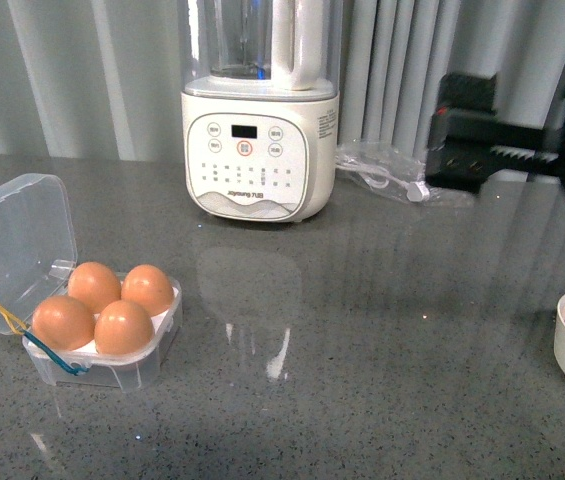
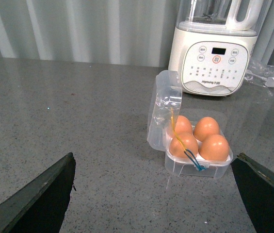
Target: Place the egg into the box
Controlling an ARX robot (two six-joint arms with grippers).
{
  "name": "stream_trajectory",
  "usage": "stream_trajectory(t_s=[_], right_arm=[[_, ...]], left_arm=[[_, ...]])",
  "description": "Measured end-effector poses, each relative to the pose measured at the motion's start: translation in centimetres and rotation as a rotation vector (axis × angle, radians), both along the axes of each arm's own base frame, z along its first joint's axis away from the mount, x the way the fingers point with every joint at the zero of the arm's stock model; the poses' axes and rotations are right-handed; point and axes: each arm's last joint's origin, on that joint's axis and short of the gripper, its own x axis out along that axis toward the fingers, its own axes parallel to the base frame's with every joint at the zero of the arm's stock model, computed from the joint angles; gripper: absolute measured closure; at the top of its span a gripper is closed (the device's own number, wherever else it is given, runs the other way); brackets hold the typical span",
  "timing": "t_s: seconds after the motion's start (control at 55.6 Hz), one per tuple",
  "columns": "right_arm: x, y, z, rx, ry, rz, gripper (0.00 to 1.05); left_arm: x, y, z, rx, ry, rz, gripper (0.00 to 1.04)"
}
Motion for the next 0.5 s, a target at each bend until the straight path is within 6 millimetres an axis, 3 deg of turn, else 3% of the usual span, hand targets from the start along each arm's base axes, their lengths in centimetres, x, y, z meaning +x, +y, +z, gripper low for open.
stream_trajectory(t_s=[0.09,0.234,0.503], right_arm=[[-1.3,-1.1,1.6,-0.019,-0.068,-0.002,0.07],[-4.3,-3.5,2.9,-0.064,-0.245,-0.042,0.29],[-8.9,-6.9,-1.4,-0.112,-0.224,-0.049,0.78]], left_arm=[[0.0,0.0,0.0,0.000,0.000,0.000,0.07],[0.0,0.0,0.0,0.000,0.000,0.000,0.07],[0.0,0.0,0.0,0.000,0.000,0.000,0.07]])
